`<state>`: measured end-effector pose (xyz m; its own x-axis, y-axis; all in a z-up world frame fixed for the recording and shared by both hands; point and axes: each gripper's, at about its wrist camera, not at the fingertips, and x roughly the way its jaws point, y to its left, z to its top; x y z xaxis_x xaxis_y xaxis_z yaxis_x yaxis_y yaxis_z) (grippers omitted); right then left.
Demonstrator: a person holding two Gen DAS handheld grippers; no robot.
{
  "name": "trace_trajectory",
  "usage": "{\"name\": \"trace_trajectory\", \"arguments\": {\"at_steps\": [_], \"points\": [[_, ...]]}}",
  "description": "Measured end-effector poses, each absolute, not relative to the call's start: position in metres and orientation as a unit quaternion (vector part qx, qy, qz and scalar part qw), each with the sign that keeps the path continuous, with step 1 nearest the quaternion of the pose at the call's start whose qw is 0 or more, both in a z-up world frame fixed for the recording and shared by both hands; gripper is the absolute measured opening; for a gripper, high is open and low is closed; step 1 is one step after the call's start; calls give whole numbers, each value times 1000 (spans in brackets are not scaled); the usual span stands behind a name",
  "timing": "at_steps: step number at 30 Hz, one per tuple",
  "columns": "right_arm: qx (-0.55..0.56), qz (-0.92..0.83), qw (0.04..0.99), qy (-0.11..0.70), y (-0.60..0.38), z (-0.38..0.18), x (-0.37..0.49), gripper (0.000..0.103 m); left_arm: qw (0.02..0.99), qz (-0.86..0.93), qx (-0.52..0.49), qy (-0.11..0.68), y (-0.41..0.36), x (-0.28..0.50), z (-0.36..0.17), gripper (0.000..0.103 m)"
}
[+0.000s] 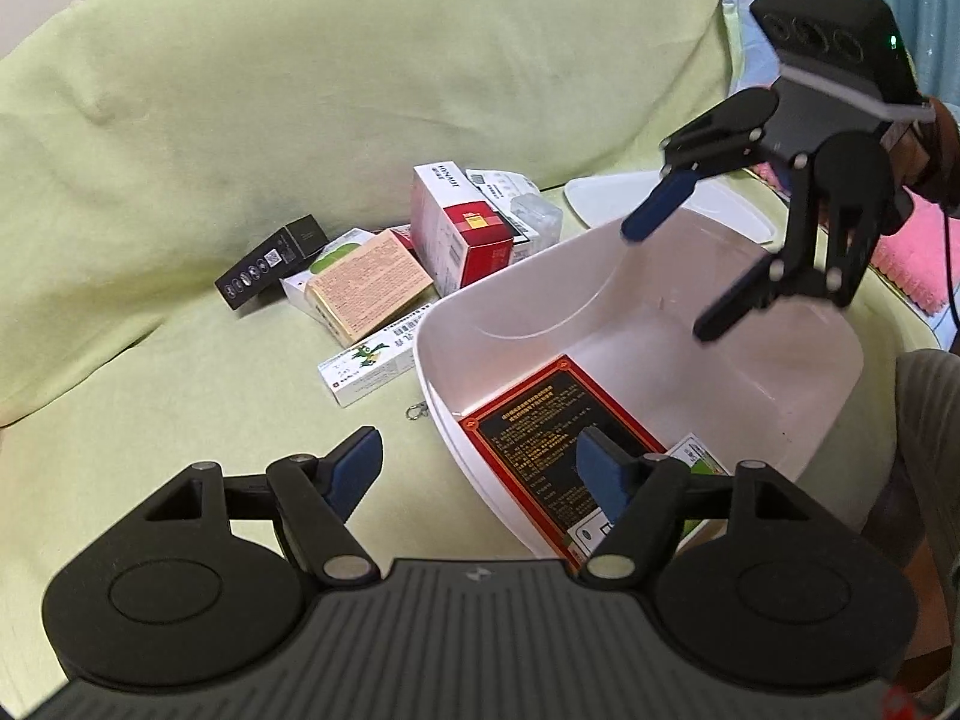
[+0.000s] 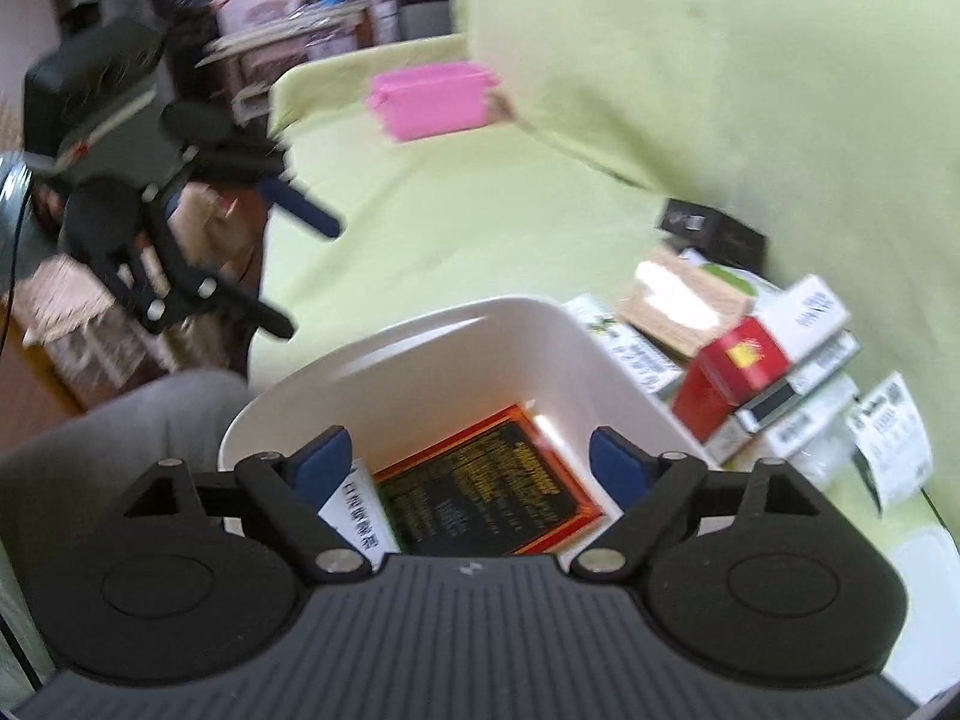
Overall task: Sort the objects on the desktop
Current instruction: 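Withdraw the right gripper from the bin toward the remaining boxes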
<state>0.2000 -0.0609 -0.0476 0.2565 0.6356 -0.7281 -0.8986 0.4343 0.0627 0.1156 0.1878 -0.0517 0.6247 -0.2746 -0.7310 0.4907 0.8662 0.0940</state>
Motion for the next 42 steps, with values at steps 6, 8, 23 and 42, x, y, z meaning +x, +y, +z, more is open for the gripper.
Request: {"name": "trace_trajectory", "arguments": {"at_steps": [6, 8, 23, 42], "points": [[-163, 456, 801, 352, -73, -37, 215, 98, 892, -190, 142, 385, 190, 123, -53, 74], [-162, 450, 807, 348, -75, -35, 218, 99, 893, -177, 141, 388, 191, 127, -53, 74], [-195, 448, 819, 300, -58, -7, 247, 102, 901, -116, 167, 383, 214, 166, -51, 78], [-328, 526, 701, 353, 36, -44, 331, 80, 890, -165, 187, 383, 232, 265, -101, 78]]}}
